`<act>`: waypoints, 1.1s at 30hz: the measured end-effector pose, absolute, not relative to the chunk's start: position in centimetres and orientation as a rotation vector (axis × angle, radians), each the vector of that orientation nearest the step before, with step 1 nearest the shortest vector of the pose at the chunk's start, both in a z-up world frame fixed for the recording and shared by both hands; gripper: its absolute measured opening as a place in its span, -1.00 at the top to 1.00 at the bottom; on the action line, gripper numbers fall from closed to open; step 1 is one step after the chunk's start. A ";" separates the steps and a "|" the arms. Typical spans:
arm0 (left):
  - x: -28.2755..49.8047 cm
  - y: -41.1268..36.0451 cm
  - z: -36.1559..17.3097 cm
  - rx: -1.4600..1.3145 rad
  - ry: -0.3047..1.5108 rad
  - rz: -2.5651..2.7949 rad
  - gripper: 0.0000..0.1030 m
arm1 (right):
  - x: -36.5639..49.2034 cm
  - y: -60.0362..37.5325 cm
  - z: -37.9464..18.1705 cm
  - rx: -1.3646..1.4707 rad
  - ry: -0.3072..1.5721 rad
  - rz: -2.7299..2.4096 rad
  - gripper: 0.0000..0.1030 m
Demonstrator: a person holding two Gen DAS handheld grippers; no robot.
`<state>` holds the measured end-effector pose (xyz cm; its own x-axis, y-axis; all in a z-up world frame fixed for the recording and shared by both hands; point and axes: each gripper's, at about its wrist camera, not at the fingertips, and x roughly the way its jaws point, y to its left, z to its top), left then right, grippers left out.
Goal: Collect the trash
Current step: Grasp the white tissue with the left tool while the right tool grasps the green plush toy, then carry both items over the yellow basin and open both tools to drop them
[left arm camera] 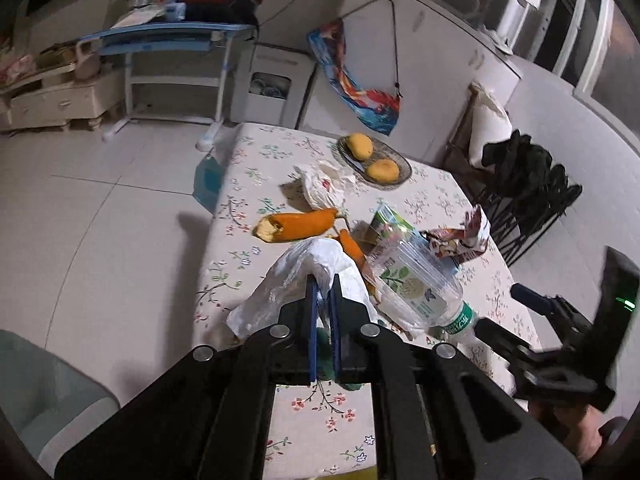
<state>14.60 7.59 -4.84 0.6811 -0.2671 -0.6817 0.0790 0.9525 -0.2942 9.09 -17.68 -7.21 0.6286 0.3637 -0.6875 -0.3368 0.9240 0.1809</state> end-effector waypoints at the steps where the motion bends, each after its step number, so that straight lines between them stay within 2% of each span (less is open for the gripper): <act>1: 14.5 7.8 -4.8 -0.256 0.795 -0.188 0.88 | 8.3 -16.6 -6.7 0.039 0.772 0.489 -0.87; 7: 14.0 9.1 -3.9 -0.289 0.745 -0.146 0.88 | 8.1 -11.3 -9.3 0.013 0.905 0.648 -0.81; 16: 14.1 11.3 -4.3 -0.345 0.754 -0.130 0.87 | 11.6 -8.2 -14.1 0.059 1.020 0.548 -0.64; 19: 14.1 11.2 -4.5 -0.336 0.758 -0.129 0.87 | 11.7 -7.4 -14.5 0.046 1.004 0.514 -0.44; 21: 14.2 11.2 -4.5 -0.334 0.761 -0.131 0.87 | 11.4 -7.4 -14.1 0.044 0.994 0.514 -0.17; 24: 14.2 11.2 -4.7 -0.335 0.766 -0.134 0.87 | 11.5 -7.9 -14.1 0.059 1.002 0.526 -0.04; 33: 13.9 9.7 -4.8 -0.289 0.766 -0.160 0.87 | 8.5 -10.5 -11.6 0.121 0.983 0.563 0.01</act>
<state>13.87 9.72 -4.81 0.7112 -0.2470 -0.6582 0.0379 0.9483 -0.3150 8.51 -10.52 -11.58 0.4245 0.5022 -0.7534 -0.3954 0.8514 0.3447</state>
